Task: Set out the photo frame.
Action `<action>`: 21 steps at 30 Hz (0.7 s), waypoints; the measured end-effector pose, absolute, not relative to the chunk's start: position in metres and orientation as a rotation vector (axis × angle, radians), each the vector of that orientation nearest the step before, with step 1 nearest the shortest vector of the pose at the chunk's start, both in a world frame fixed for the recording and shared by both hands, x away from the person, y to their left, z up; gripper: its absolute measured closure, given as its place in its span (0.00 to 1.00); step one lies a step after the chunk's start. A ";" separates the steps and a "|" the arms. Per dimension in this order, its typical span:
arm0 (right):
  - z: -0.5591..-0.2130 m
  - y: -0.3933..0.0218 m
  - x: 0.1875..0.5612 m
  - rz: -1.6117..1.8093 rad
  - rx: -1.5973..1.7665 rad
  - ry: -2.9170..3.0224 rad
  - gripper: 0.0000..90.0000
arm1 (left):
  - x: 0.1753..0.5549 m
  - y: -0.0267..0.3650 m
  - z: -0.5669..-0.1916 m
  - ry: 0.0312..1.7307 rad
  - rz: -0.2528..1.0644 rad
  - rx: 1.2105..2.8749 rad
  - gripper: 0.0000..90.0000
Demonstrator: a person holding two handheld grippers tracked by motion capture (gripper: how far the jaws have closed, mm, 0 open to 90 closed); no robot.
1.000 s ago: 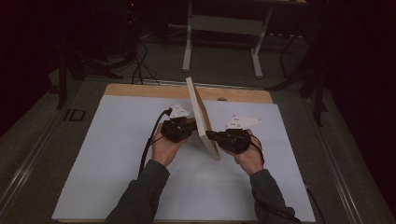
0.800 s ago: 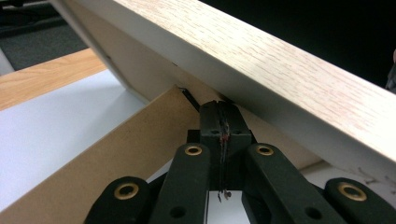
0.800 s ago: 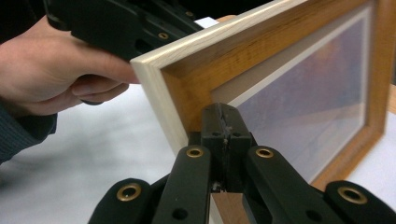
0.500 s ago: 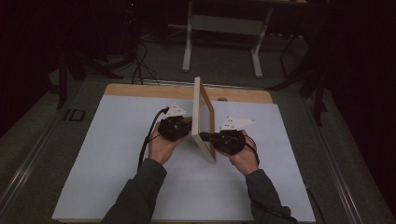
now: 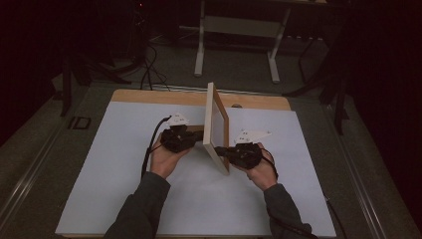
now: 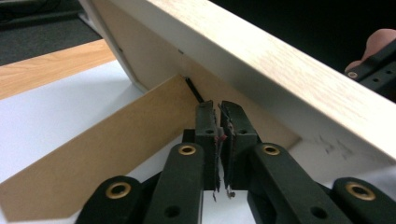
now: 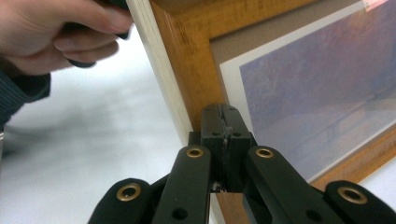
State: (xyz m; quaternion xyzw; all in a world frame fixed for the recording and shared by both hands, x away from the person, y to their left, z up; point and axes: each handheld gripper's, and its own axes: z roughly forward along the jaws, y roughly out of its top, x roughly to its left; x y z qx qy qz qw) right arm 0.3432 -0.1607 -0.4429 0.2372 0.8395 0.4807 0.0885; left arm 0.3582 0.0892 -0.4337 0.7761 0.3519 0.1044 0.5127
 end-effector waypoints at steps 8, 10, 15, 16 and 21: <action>-0.445 -0.161 0.343 1.429 0.715 2.499 1.00 | 0.344 0.105 -0.426 0.864 0.214 1.850 0.77; -0.445 -0.160 0.343 1.428 0.714 2.501 1.00 | 0.340 0.106 -0.425 0.862 0.200 1.863 0.73; -0.445 -0.158 0.342 1.431 0.709 2.504 1.00 | 0.332 0.107 -0.426 0.849 0.184 1.884 0.64; -0.445 -0.158 0.342 1.431 0.709 2.505 1.00 | 0.330 0.107 -0.426 0.848 0.192 1.884 0.63; -0.445 -0.156 0.342 1.432 0.710 2.500 1.00 | 0.322 0.105 -0.424 0.837 0.209 1.903 0.58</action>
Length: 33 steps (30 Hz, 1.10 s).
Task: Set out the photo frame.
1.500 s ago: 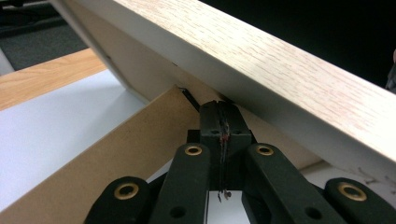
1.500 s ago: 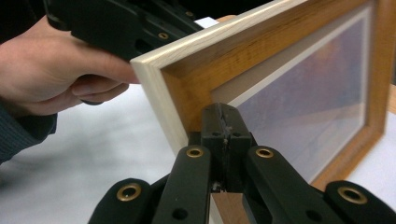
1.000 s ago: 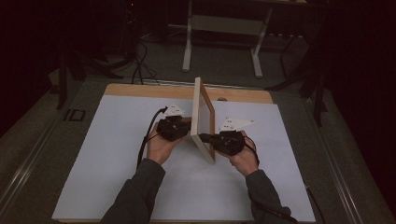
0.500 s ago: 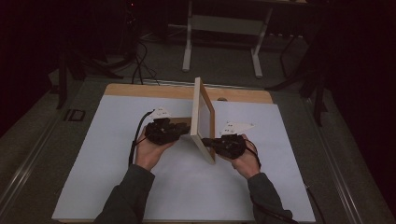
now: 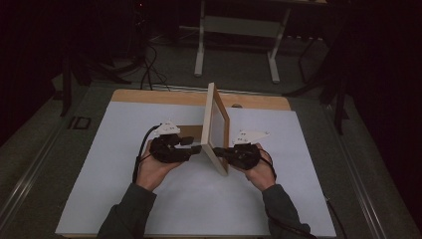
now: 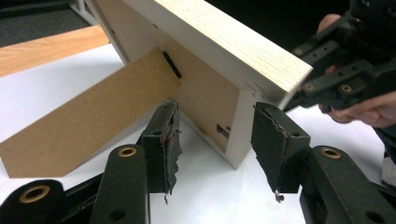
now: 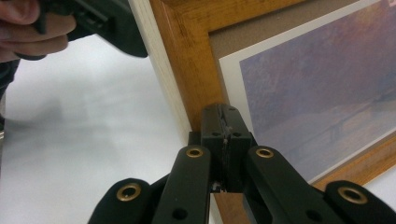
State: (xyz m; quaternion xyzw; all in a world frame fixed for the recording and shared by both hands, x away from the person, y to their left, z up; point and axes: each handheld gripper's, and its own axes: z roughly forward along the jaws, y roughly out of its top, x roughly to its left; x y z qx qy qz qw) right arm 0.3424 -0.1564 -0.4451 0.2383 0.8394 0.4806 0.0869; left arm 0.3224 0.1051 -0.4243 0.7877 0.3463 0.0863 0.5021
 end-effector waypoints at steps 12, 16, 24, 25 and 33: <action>-0.446 -0.156 0.343 1.438 0.719 2.490 1.00 | 0.313 0.096 -0.422 0.806 0.192 1.912 0.53; -0.446 -0.156 0.342 1.439 0.722 2.489 1.00 | 0.312 0.086 -0.421 0.801 0.219 1.915 0.52; -0.450 -0.158 0.341 1.432 0.730 2.503 1.00 | 0.315 0.074 -0.422 0.850 0.244 1.886 0.46; -0.451 -0.158 0.341 1.433 0.728 2.503 1.00 | 0.316 0.073 -0.421 0.859 0.251 1.880 0.46; -0.451 -0.155 0.338 1.428 0.704 2.517 1.00 | 0.321 0.071 -0.419 0.939 0.260 1.841 0.51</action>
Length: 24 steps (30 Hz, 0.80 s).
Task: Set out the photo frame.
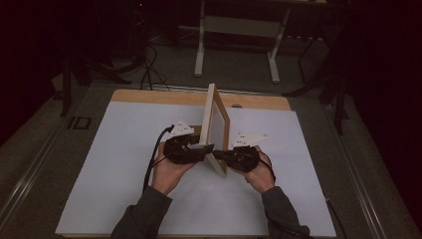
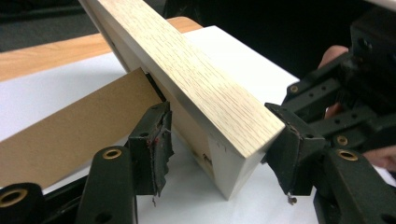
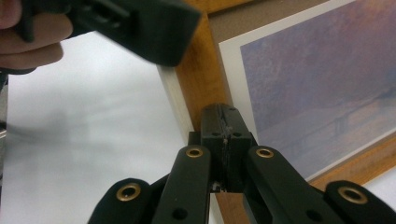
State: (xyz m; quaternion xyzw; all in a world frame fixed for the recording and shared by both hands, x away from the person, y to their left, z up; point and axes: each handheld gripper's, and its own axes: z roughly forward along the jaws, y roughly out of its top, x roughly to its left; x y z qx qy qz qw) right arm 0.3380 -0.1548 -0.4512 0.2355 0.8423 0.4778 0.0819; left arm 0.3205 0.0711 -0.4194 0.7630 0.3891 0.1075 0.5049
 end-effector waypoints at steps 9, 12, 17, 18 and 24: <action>-0.455 -0.149 0.337 1.396 0.686 2.532 1.00 | 0.317 0.078 -0.418 0.966 0.296 1.829 0.59; -0.457 -0.144 0.336 1.377 0.668 2.548 0.98 | 0.317 0.083 -0.418 0.993 0.305 1.815 0.62; -0.463 -0.137 0.336 1.311 0.637 2.565 0.96 | 0.319 0.092 -0.417 1.025 0.315 1.806 0.67; -0.464 -0.136 0.336 1.300 0.633 2.569 0.96 | 0.319 0.093 -0.417 1.028 0.318 1.804 0.68; -0.466 -0.139 0.338 1.282 0.660 2.551 0.92 | 0.321 0.097 -0.417 1.041 0.311 1.802 0.70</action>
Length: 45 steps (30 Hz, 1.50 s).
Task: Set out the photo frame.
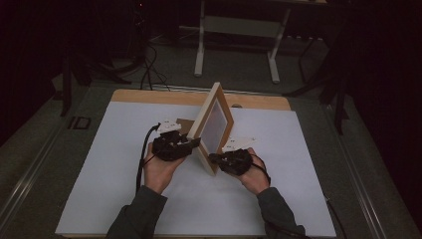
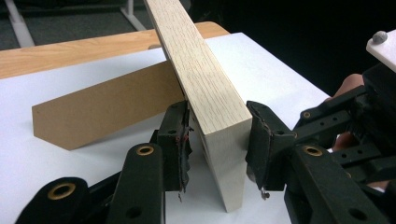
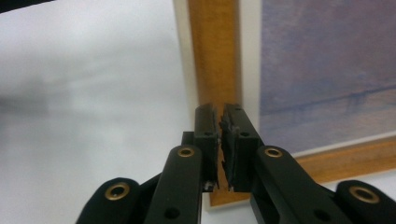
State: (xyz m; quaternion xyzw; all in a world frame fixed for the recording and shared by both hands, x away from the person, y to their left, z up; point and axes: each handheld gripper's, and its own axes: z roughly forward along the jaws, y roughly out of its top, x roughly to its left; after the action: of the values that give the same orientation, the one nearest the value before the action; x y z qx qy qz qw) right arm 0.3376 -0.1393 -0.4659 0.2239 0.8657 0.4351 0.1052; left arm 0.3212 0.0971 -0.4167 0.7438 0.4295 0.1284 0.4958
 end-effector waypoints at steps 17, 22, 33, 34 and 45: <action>-0.463 -0.147 0.341 1.277 0.683 2.522 0.91 | 0.326 0.107 -0.415 1.045 0.288 1.802 0.73; -0.462 -0.149 0.341 1.280 0.690 2.514 0.91 | 0.329 0.114 -0.414 1.045 0.278 1.803 0.75; -0.461 -0.154 0.344 1.270 0.712 2.503 0.91 | 0.332 0.125 -0.414 1.033 0.243 1.802 0.77; -0.460 -0.155 0.344 1.269 0.718 2.501 0.91 | 0.332 0.126 -0.414 1.031 0.240 1.804 0.77; -0.460 -0.160 0.346 1.272 0.737 2.481 0.90 | 0.338 0.138 -0.415 0.945 0.210 1.841 0.77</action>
State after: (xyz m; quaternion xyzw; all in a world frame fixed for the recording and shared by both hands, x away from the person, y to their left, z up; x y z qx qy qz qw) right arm 0.3461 -0.1602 -0.4596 0.2533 0.8533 0.4373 0.1285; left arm 0.3378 0.1379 -0.4147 0.7632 0.3919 0.0870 0.5062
